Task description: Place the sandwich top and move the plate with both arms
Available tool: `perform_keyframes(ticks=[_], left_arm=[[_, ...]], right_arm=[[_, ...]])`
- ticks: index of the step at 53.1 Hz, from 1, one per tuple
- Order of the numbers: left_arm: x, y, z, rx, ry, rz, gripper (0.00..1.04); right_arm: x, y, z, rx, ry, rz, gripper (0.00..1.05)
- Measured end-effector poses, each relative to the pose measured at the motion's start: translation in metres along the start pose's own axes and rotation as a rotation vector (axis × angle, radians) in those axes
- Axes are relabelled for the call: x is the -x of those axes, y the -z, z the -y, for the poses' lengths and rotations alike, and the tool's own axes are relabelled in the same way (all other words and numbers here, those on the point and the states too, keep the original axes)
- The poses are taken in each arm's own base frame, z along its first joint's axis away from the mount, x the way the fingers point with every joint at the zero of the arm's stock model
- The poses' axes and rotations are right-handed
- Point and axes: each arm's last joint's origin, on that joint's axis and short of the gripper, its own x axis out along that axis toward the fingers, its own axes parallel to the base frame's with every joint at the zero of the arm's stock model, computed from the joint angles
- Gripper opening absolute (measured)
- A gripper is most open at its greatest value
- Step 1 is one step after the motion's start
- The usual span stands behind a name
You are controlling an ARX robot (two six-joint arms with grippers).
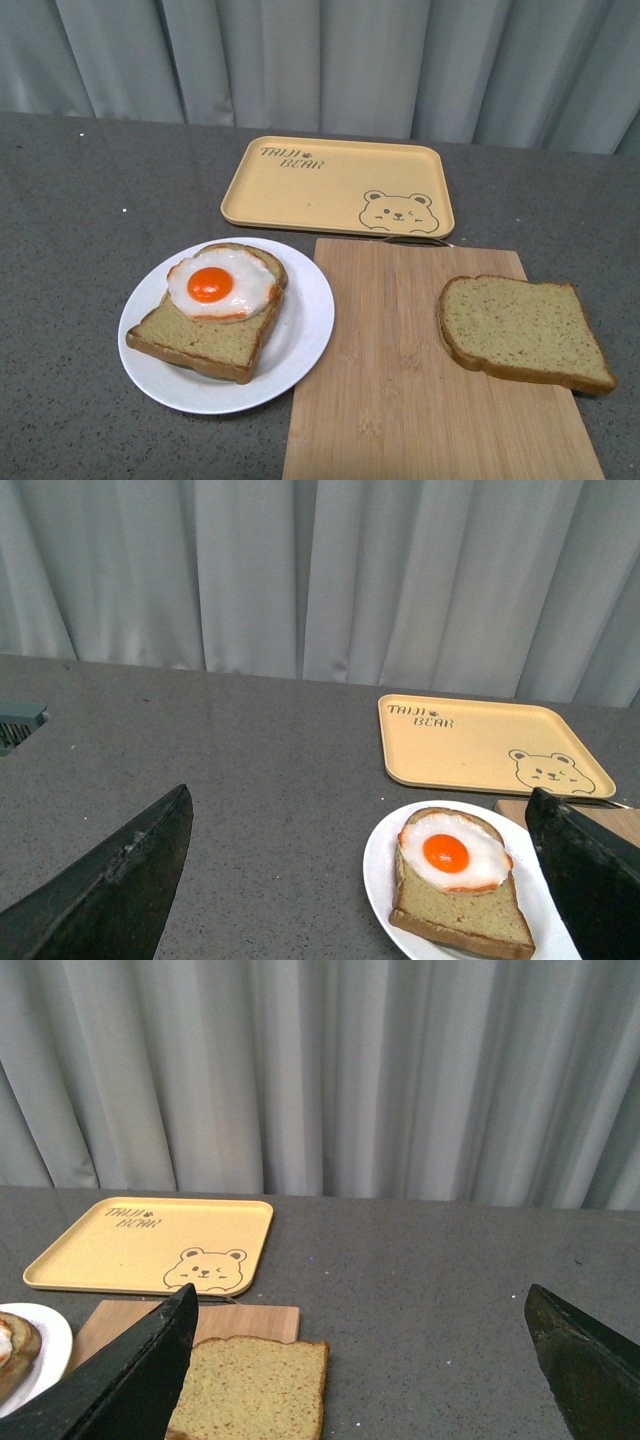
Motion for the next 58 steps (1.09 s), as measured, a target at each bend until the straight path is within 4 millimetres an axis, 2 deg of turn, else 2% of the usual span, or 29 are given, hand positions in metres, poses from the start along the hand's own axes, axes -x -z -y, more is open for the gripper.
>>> perform_keyframes(ticks=[58], left_arm=[[0.0, 0.0, 0.0, 0.0, 0.0, 0.0, 0.98]], right_arm=[[0.0, 0.0, 0.0, 0.0, 0.0, 0.0, 0.95]])
